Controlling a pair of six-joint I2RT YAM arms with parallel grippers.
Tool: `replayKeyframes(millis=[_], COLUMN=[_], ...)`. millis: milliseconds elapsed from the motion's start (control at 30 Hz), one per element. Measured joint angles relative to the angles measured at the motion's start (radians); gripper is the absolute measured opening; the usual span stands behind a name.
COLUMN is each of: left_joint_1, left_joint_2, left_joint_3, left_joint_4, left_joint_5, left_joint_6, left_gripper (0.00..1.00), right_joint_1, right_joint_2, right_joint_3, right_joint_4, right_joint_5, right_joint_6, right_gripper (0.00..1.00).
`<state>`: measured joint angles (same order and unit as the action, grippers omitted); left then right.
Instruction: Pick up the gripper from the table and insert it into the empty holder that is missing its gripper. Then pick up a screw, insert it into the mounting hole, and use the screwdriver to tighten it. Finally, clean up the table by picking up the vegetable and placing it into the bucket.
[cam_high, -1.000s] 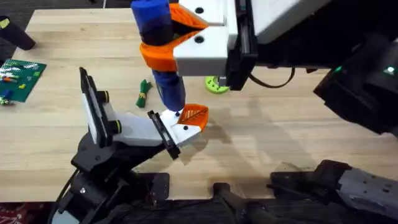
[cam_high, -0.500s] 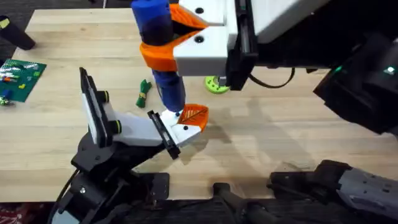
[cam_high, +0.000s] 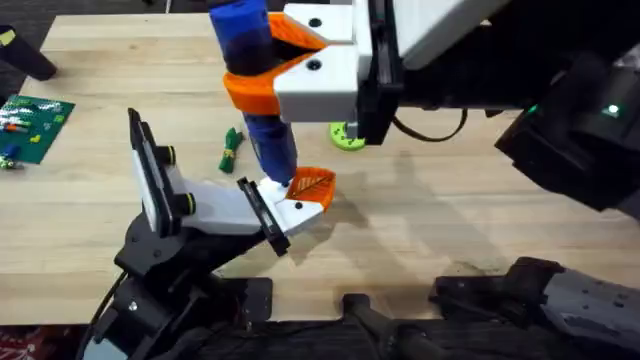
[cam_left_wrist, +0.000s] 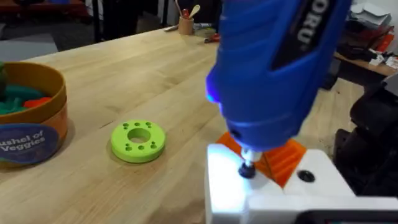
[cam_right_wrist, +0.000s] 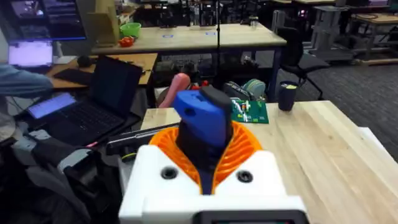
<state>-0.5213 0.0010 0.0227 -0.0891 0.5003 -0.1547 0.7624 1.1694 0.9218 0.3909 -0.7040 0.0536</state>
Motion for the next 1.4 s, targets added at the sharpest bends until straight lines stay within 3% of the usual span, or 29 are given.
replayKeyframes(millis=[800,1100,1400], left_joint_1=[0.000,0.000,0.000], left_joint_2=[0.000,0.000,0.000], left_joint_3=[0.000,0.000,0.000], left_joint_4=[0.000,0.001,0.001], left_joint_5=[0.000,0.000,0.000], left_joint_6=[0.000,0.000,0.000], left_gripper=[0.011,0.011,0.011], right_joint_1=[0.000,-0.009,-0.049], right_joint_2=[0.000,0.008,0.008], right_joint_3=[0.006,0.014,0.086], right_joint_4=[-0.022,0.156,0.160], right_joint_5=[0.000,-0.003,-0.004], right_joint_6=[0.000,0.004,0.029], right_gripper=[0.066,0.066,0.066])
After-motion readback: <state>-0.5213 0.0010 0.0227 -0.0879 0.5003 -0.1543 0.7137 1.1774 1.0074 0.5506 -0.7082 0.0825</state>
